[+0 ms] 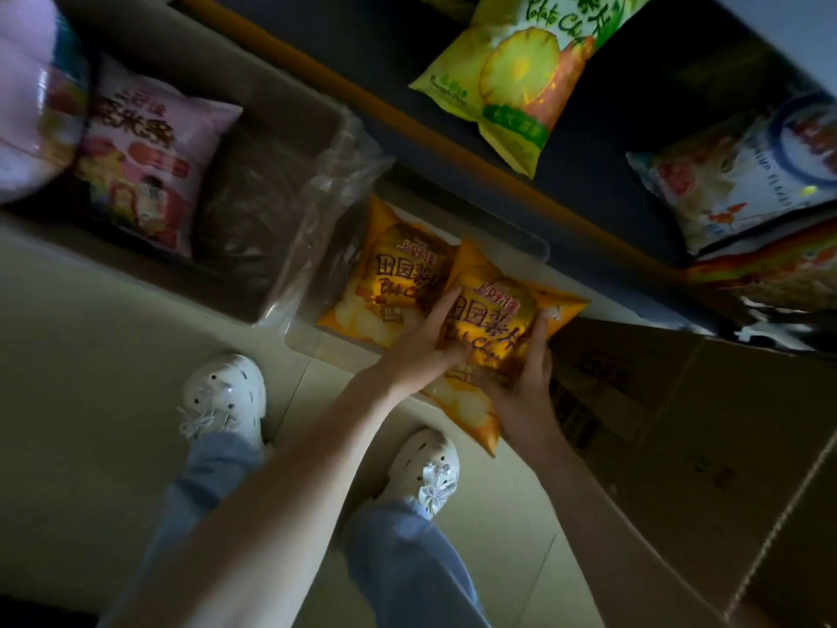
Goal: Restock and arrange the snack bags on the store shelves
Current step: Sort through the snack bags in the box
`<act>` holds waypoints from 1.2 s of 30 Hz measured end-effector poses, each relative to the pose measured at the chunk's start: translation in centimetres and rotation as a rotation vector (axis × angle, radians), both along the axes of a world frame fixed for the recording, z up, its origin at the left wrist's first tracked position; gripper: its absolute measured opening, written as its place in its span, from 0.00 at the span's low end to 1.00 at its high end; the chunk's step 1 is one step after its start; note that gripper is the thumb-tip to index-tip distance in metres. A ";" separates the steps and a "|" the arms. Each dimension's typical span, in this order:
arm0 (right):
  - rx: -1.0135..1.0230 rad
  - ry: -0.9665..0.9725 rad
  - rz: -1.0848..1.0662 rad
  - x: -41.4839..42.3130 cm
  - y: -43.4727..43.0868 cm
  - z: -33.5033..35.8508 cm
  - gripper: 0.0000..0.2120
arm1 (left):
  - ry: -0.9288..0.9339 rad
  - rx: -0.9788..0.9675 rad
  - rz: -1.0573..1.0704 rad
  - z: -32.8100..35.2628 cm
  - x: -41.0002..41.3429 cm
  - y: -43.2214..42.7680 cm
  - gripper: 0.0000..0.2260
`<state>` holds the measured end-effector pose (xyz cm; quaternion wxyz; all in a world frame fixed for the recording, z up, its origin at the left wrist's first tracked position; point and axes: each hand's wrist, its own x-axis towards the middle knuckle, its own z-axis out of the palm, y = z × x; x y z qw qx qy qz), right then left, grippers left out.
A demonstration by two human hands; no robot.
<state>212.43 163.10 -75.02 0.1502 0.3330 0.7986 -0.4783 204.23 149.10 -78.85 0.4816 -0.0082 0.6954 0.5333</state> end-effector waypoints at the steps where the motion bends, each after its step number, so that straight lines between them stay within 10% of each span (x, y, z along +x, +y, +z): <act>1: 0.012 0.024 -0.003 -0.2 0.1 0.7 0.50 | 0.009 0.009 0.012 1.2 0.1 0.1 0.32; 21: 0.123 0.358 0.046 -1.5 1.5 49.4 0.52 | 0.607 0.055 -0.296 51.2 -3.8 -2.3 0.34; 36: 0.519 0.947 -0.130 0.9 2.2 72.3 0.52 | 1.273 0.529 -0.445 72.1 -5.9 2.5 0.36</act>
